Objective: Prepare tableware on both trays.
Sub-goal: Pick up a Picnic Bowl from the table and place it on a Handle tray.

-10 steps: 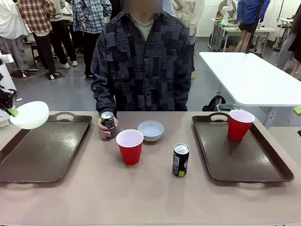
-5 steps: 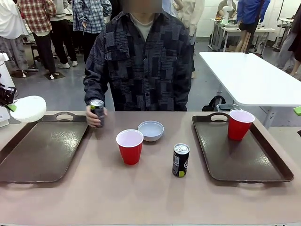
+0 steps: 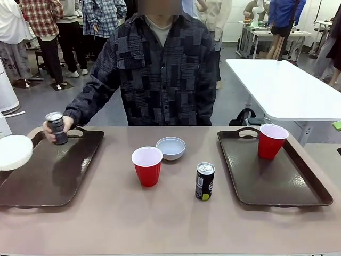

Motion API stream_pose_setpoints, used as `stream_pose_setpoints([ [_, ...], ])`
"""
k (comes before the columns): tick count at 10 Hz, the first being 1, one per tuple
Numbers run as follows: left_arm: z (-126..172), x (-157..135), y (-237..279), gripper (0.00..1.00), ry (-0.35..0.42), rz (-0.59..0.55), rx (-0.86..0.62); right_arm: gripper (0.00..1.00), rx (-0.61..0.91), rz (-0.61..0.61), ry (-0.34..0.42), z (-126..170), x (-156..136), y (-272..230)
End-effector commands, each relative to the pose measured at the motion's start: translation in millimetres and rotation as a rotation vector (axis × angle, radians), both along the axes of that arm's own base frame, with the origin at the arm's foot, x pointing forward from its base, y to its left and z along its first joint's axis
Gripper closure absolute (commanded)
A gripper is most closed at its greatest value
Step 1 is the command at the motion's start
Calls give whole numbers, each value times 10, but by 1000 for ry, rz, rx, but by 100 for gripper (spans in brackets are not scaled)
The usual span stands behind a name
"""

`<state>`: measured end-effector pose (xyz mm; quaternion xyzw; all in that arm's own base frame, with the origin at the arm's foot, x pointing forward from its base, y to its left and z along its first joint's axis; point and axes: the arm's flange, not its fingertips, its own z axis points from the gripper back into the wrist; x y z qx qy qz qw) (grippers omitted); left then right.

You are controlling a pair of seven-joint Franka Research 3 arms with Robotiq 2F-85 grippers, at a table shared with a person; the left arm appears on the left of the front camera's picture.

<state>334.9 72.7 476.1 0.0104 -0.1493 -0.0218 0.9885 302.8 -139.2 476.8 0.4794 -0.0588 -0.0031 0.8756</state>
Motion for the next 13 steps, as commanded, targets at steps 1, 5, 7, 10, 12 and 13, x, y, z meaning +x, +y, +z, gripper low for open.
stream_pose_setpoints([
  [1, -28, -407, 93, 100, -13, -11, 9, 0, 13, 4, -10, 8, 2, -1],
  [5, -183, -289, 28, 100, 23, -20, 0, 0, 13, 4, -10, 8, 2, -1],
  [7, -377, -143, -188, 100, 24, -25, -29, 0, 13, 4, -10, 8, 2, -1],
  [10, -831, 160, -426, 100, 19, -5, -42, 0, 13, 4, -10, 8, 2, -1],
  [12, -1105, 240, -564, 100, 39, -14, -31, 0, 13, 4, -10, 8, 2, -1],
  [13, -1183, 268, -615, 100, 55, -21, -30, 0, 13, 4, -10, 8, 2, -1],
])
